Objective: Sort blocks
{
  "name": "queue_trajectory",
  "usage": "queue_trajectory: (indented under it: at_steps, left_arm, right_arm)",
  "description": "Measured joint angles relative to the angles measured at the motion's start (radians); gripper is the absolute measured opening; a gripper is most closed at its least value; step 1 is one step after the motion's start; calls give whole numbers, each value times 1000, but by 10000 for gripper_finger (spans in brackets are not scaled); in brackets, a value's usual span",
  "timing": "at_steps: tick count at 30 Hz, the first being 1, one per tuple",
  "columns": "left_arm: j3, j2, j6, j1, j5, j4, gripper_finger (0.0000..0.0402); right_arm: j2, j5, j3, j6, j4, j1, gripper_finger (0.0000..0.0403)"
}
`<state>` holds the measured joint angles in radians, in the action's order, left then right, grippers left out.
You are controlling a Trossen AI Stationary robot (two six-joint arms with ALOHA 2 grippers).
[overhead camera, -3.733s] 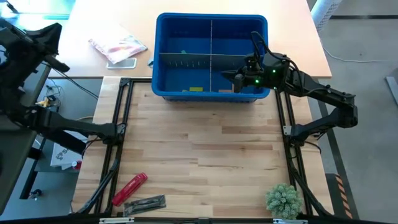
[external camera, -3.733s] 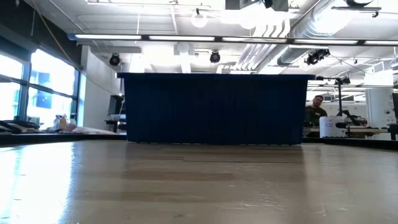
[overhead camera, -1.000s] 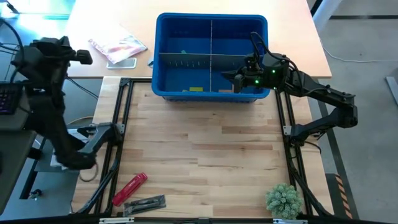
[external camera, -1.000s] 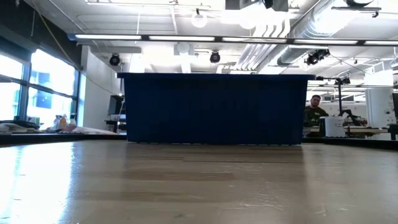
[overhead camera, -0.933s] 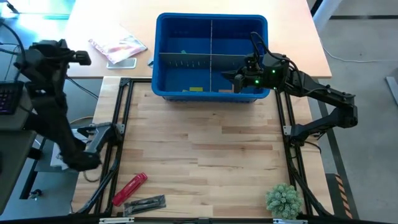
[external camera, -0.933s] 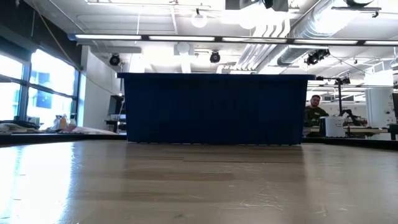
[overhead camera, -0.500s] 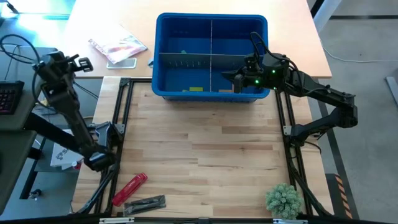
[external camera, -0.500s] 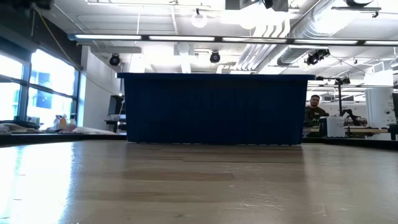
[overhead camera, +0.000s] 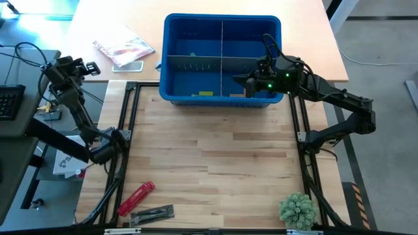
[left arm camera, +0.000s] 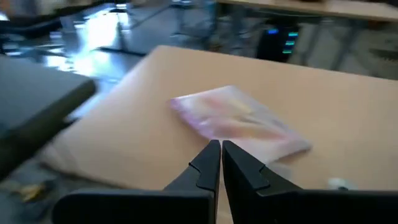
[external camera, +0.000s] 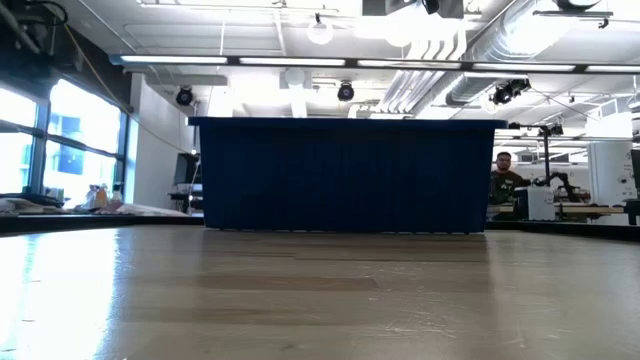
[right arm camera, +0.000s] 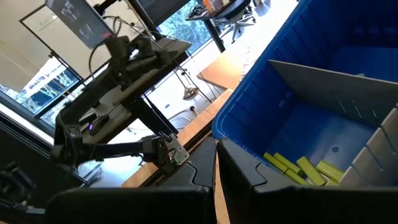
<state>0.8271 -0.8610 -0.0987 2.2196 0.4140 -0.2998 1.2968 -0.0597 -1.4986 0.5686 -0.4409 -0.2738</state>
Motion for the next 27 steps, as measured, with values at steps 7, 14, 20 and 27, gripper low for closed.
queue_trajectory:
  at_steps: [7,14,20,27]
  left_arm:
    - [0,-182,47,1,77,228,0]
    - [0,-319,46,14,199,383,0]
    - [0,-367,-81,-27,198,506,0]
    - [1,-410,-676,-104,183,398,0]
  right_arm:
    - [0,0,0,0,-4,0,5]
    - [0,0,0,0,-4,0,5]
    - [0,0,0,0,-4,0,5]
    - [0,0,0,0,-4,0,5]
